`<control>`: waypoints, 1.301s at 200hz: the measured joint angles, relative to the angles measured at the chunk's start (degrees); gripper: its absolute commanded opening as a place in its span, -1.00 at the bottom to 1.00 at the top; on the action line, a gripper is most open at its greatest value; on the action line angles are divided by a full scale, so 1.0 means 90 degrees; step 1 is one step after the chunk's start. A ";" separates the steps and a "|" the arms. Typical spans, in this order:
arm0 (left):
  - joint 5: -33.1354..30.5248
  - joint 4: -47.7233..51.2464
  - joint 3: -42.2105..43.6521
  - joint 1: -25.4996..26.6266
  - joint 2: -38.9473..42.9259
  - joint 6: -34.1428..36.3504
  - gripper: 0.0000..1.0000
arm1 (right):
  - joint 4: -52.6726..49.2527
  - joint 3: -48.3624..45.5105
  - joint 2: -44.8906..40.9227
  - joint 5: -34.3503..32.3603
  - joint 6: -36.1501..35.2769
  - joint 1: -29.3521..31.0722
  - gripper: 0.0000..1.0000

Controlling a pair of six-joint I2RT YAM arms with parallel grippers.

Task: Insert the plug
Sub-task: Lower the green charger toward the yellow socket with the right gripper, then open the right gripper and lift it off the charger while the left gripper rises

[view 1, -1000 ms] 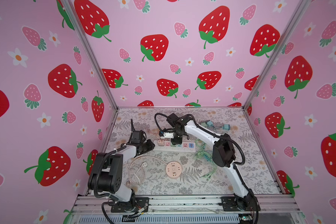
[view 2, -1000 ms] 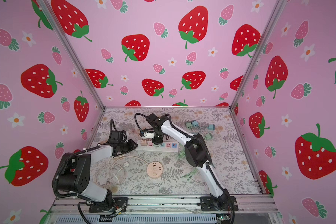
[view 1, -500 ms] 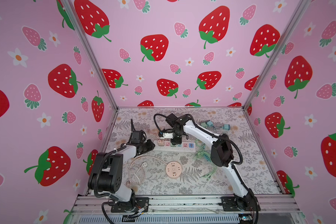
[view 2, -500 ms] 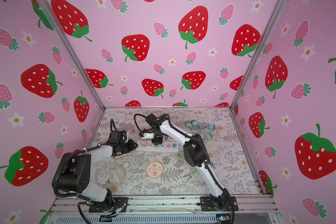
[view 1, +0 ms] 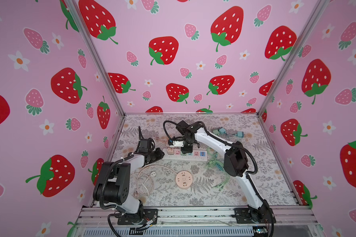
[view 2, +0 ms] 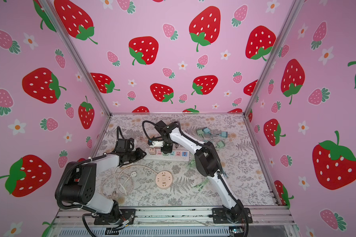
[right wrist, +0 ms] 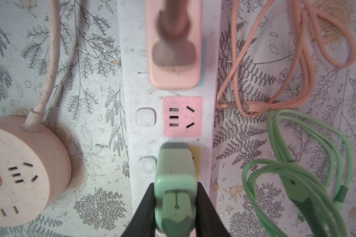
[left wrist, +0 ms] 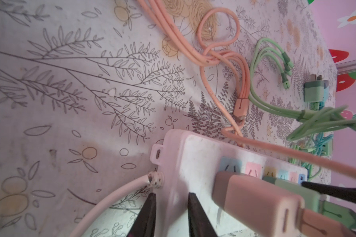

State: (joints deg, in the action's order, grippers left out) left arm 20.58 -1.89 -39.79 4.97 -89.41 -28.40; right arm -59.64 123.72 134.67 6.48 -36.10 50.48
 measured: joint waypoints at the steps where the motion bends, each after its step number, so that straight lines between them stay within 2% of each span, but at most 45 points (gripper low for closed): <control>1: 0.0002 0.0002 0.0000 0.0000 0.0000 0.0005 -0.41 | 0.0017 -0.0019 -0.0012 0.0002 0.0000 0.0000 -0.99; 65: 0.0002 0.0017 0.0000 0.0000 0.0000 0.0007 -0.42 | 0.0379 -0.0413 -0.0257 0.0148 0.0085 -0.0039 -0.78; 83: 0.0005 0.0015 0.0000 0.0000 0.0000 0.0010 -0.42 | 0.0464 -0.0510 -0.0318 0.0260 0.0146 -0.0056 -0.63; 103: 0.0005 0.0017 0.0000 -0.0002 0.0000 0.0015 -0.42 | 0.0578 -0.0653 -0.0403 0.0362 0.0199 -0.0087 -0.26; 143: 0.0010 0.0019 0.0000 -0.0007 0.0000 0.0022 -0.42 | 0.0792 -0.0828 -0.0508 0.0644 0.0342 -0.0160 0.02; 148: 0.0012 0.0019 0.0000 -0.0010 0.0000 0.0027 -0.42 | 0.0809 -0.0852 -0.0539 0.0690 0.0342 -0.0172 0.13; 162: 0.0034 0.0022 0.0000 -0.0012 0.0000 0.0036 -0.42 | 0.0886 -0.1001 -0.0697 0.0780 0.0376 -0.0216 0.21; 218: 0.0080 0.0051 0.0000 -0.0019 0.0000 0.0058 -0.42 | 0.1122 -0.1904 -0.1474 0.0911 0.0457 -0.0396 0.36; 260: 0.0121 0.0100 -0.0010 -0.0024 0.0000 0.0095 -0.42 | 0.1324 -0.2888 -0.1902 0.1120 0.0503 -0.0483 0.39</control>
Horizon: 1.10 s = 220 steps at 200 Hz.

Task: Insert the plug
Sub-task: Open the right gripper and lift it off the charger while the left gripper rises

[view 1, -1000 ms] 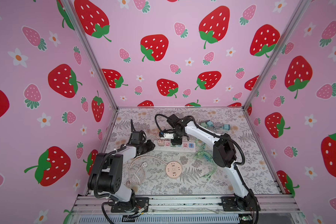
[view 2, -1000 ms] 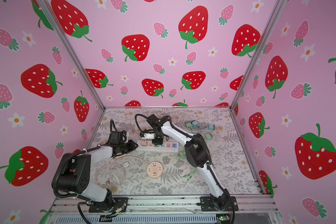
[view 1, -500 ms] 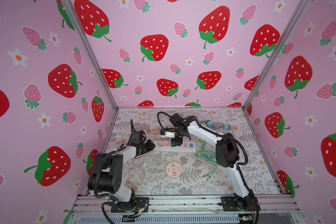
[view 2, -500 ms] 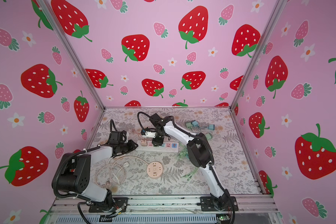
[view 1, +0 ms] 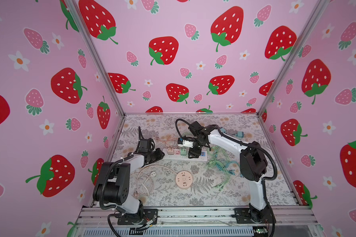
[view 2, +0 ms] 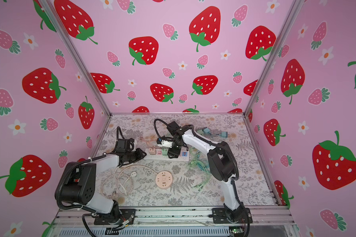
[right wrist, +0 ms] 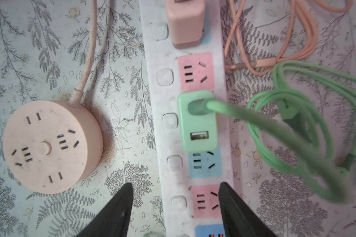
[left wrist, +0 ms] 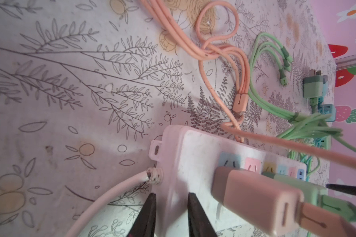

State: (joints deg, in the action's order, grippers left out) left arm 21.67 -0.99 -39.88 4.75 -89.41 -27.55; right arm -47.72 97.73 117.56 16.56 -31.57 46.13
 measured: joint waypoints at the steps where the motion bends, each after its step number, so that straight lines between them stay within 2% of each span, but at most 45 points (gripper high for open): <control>1: 0.0000 0.0000 0.0000 0.0000 0.0000 0.0002 -0.42 | 0.0002 -0.0017 -0.0005 0.0005 0.0002 -0.0002 0.39; 43: 0.0002 0.0155 -0.0066 0.0000 0.0000 0.0044 -0.41 | 0.0209 -0.0828 -0.0401 0.0525 -0.0010 -0.0051 0.40; 83: 0.0000 0.0313 -0.0112 -0.0012 0.0024 0.0061 -0.40 | 0.0656 -0.1678 -0.1086 0.1336 -0.0049 -0.0189 0.40; 122: -0.0024 0.0600 -0.0112 -0.0032 0.0240 0.0051 -0.35 | 0.2042 -0.2688 -0.2348 0.1549 0.0794 -0.0828 0.40; 156: -0.0022 0.0634 -0.0112 -0.0036 0.0505 -0.0002 -0.23 | 0.3296 -0.3135 -0.2980 0.0928 0.2028 -0.1540 0.39; 220: -0.0002 0.0738 -0.0112 -0.0036 0.1022 -0.0141 -0.02 | 0.4473 -0.4065 -0.3483 -0.1168 0.3922 -0.2164 0.43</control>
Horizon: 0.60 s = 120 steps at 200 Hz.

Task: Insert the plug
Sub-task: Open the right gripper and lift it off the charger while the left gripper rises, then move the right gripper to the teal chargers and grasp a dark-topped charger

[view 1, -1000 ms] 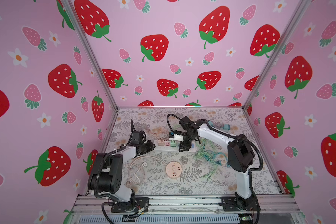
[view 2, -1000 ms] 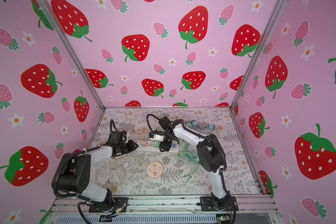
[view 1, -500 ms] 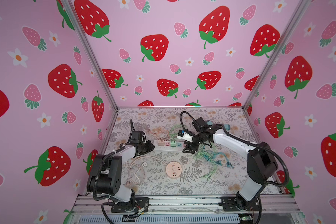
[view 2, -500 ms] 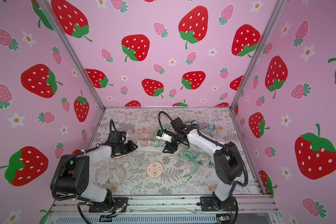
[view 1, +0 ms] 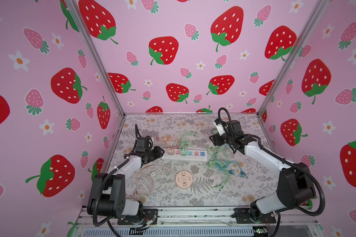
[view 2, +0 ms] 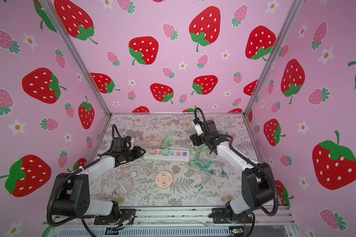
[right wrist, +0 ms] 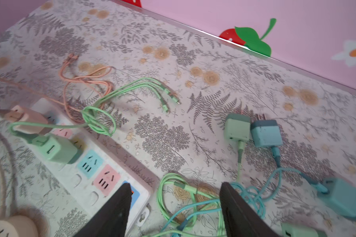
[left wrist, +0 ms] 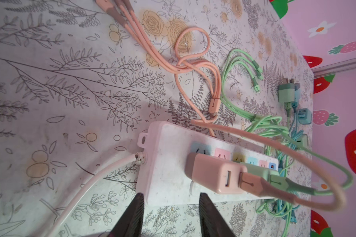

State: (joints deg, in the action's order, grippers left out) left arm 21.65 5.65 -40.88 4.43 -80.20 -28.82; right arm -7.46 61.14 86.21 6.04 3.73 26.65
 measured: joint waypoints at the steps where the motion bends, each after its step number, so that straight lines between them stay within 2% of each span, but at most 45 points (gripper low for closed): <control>1: 0.0002 0.0005 0.0000 0.0000 0.0010 0.0000 -0.02 | 0.0007 -0.0012 -0.0002 -0.0019 0.0019 -0.0007 0.43; 47: -0.0024 0.0316 0.0000 0.0000 0.0566 -0.0070 0.08 | 0.0389 -0.0709 -0.0279 -0.1124 0.0979 -0.0607 0.49; 120: -0.0015 0.0690 0.0000 -0.0005 0.1212 -0.0112 0.18 | 0.0731 -0.1479 -0.0435 -0.1715 0.2067 -0.1496 0.53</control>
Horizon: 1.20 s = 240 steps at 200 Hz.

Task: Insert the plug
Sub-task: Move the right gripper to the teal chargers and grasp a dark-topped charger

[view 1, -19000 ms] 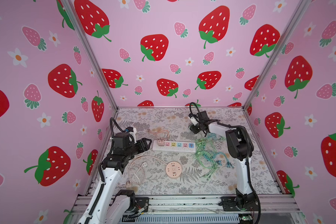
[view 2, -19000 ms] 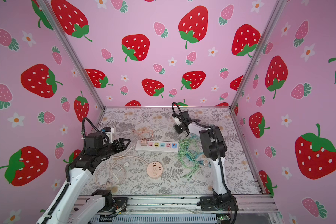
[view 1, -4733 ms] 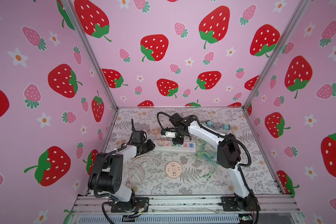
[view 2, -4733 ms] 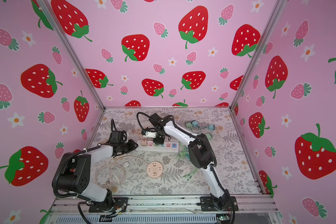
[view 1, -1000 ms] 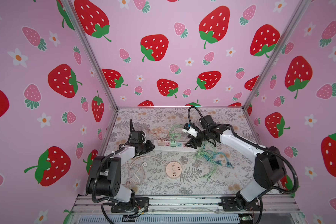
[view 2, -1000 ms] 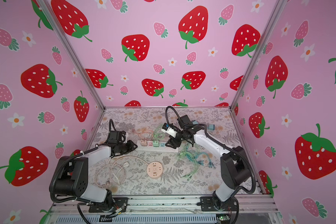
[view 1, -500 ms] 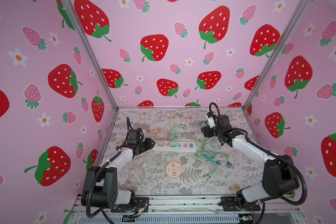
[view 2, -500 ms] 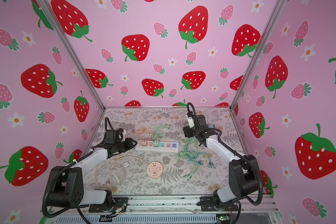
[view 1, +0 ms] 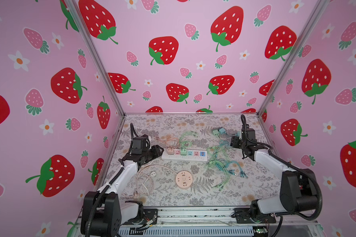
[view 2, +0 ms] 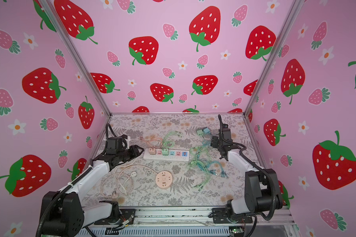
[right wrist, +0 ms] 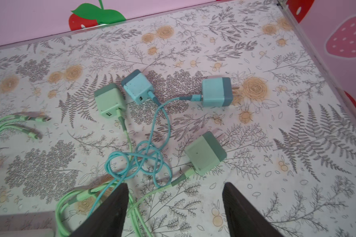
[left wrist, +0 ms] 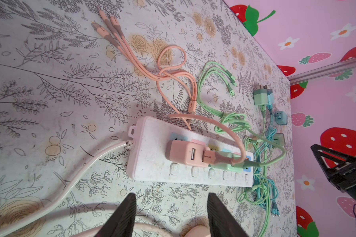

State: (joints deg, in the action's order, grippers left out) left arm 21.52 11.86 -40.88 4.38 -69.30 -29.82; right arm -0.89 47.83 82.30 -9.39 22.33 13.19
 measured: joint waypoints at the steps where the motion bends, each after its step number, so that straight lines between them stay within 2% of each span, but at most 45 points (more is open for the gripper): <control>1: 0.0000 0.0007 0.0000 0.0000 0.0010 0.0002 0.18 | 0.0002 -0.0005 0.0000 -0.0005 0.0012 -0.0005 0.53; 46: 0.0192 0.0211 0.0000 0.0000 0.0459 -0.0002 0.28 | 0.0148 -0.0087 0.0202 -0.0051 0.0597 -0.0308 0.56; 103: 0.0520 0.0427 -0.0238 0.0000 0.0874 0.0029 0.35 | 0.0170 0.0073 0.1146 -0.0061 0.1523 -0.0384 0.54; 167: 0.0520 0.0809 -0.0333 0.0000 0.1443 0.0143 0.38 | 0.0248 0.0274 0.1530 -0.0355 0.2378 -0.0384 0.40; 240: 0.0488 0.1149 -0.0442 0.0000 0.1642 0.0311 0.38 | 0.0466 0.0503 0.2098 -0.0495 0.2805 -0.0384 0.40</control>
State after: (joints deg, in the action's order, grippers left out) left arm 25.91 22.20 -44.86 4.38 -54.52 -27.03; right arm 3.31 52.36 101.19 -13.85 47.57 9.74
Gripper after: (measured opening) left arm 0.689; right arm 0.702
